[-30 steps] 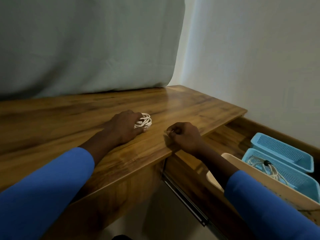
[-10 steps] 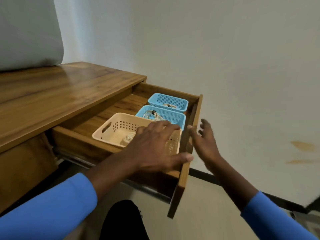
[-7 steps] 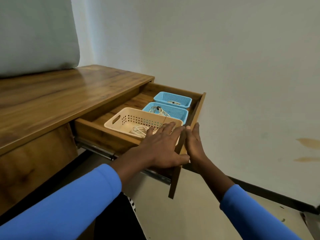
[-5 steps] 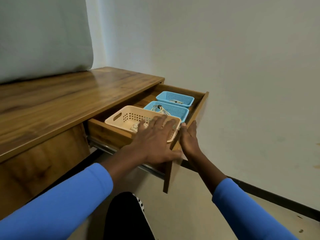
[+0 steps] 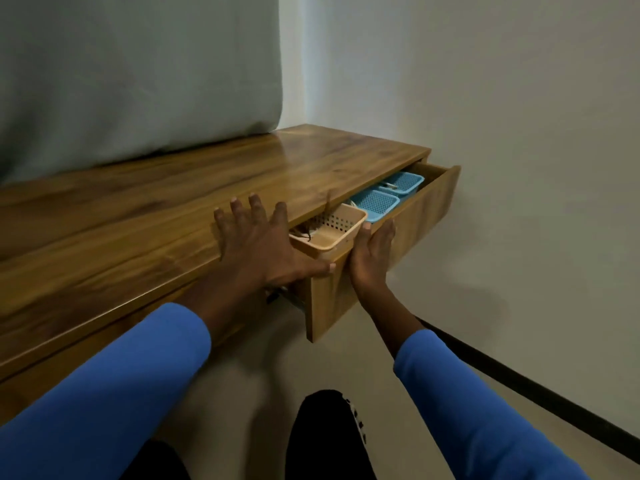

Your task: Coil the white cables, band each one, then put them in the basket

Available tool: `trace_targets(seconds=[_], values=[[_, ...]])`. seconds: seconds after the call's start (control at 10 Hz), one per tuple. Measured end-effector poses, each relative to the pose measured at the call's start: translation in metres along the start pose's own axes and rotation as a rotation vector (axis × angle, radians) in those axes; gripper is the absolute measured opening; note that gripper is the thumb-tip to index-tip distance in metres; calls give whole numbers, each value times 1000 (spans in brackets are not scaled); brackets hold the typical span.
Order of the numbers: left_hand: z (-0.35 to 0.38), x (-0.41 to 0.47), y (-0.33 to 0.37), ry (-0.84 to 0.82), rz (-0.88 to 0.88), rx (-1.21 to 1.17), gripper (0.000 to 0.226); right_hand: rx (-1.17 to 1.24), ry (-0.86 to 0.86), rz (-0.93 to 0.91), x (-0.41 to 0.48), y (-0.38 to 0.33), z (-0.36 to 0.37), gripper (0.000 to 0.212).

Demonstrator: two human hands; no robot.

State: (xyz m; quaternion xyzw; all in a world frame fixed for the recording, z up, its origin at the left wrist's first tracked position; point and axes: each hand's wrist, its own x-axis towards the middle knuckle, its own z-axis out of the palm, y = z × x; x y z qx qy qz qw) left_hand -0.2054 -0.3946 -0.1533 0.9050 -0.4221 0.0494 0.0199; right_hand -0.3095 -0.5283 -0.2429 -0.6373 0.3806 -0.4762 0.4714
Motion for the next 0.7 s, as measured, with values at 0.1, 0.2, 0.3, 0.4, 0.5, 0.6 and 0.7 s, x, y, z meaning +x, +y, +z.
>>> trace_targets(seconds=[0.1,0.2,0.3,0.4,0.5,0.6,0.7], values=[[4,17,-21,-23,-70,-9,138,-1,-112,-26,11,1,28,70],[6,27,-34,140,6,55,96,-20,-230,-30,21,4,52,72],[8,33,-38,278,55,124,68,18,-339,38,30,2,69,71],[12,37,-36,323,87,216,59,61,-342,74,33,4,76,71],[13,36,-38,341,104,237,60,31,-344,40,29,3,67,74],[8,35,-43,258,90,156,69,-16,-219,-67,22,-7,59,77],[-6,27,-65,173,105,-172,80,-135,-60,-313,13,-40,59,67]])
